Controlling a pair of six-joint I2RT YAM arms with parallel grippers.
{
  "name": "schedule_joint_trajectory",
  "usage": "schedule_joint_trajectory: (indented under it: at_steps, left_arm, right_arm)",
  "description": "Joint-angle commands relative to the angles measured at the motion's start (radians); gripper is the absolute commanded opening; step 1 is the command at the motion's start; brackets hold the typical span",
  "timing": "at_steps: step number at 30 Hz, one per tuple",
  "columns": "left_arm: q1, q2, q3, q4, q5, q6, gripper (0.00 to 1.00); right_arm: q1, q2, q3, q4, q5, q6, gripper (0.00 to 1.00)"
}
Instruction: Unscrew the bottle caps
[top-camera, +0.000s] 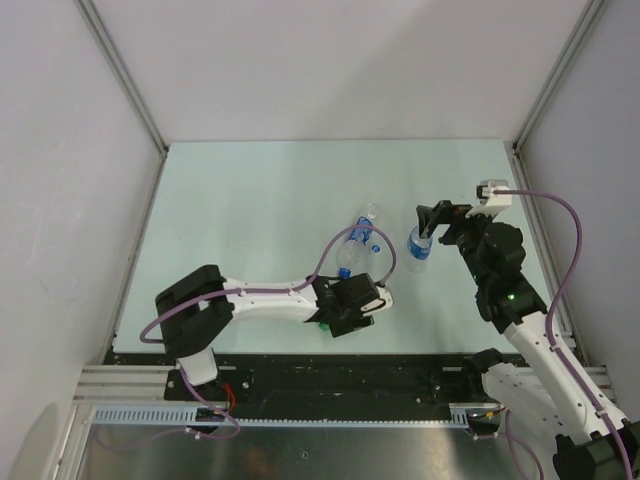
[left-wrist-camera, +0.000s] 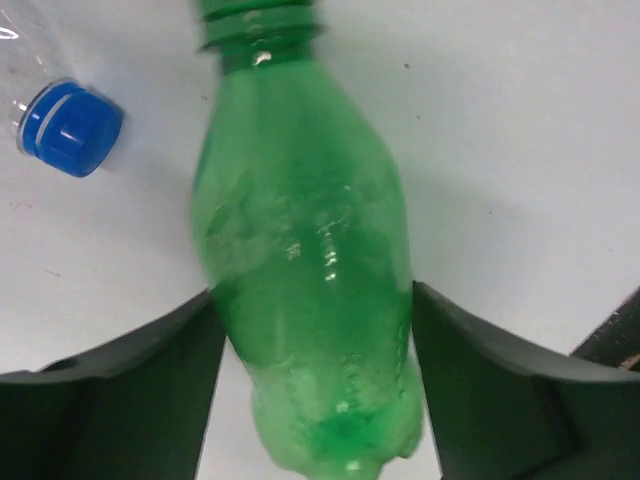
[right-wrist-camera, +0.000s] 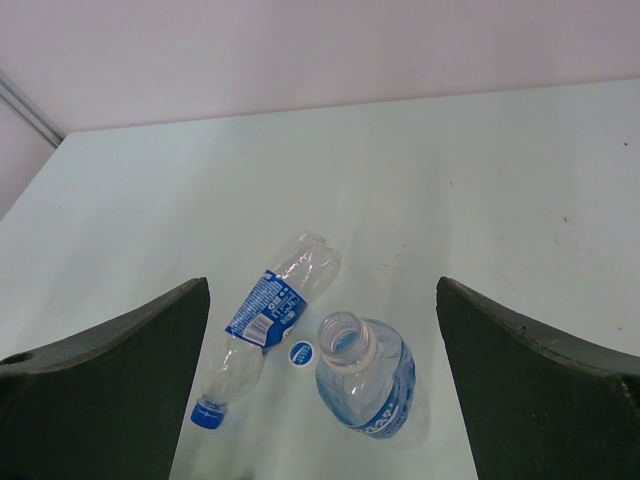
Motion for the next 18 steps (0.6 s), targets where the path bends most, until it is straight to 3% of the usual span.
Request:
schedule_joint_trajectory:
  at_steps: [1,6,13,18]
  left_arm:
    - [-0.003,0.039,0.004,-0.006,-0.017,-0.005,0.67]
    - [-0.003,0.014,-0.014,0.005,-0.009,-0.030,0.52]
    - [0.007,-0.103,-0.040,0.038,-0.027,-0.053,0.50]
    - [0.088,-0.268,-0.063,0.059,0.050,-0.086,0.49]
  right_arm:
    - [-0.006,-0.014,0.045,0.010,-0.015,0.015,0.99]
    - [-0.009,-0.016,0.045,0.010,-0.025,0.021,0.99]
    - [-0.011,-0.019,0.045,0.018,-0.044,0.042,0.99]
    - [-0.013,-0.026,0.045,0.032,-0.072,0.066,0.99]
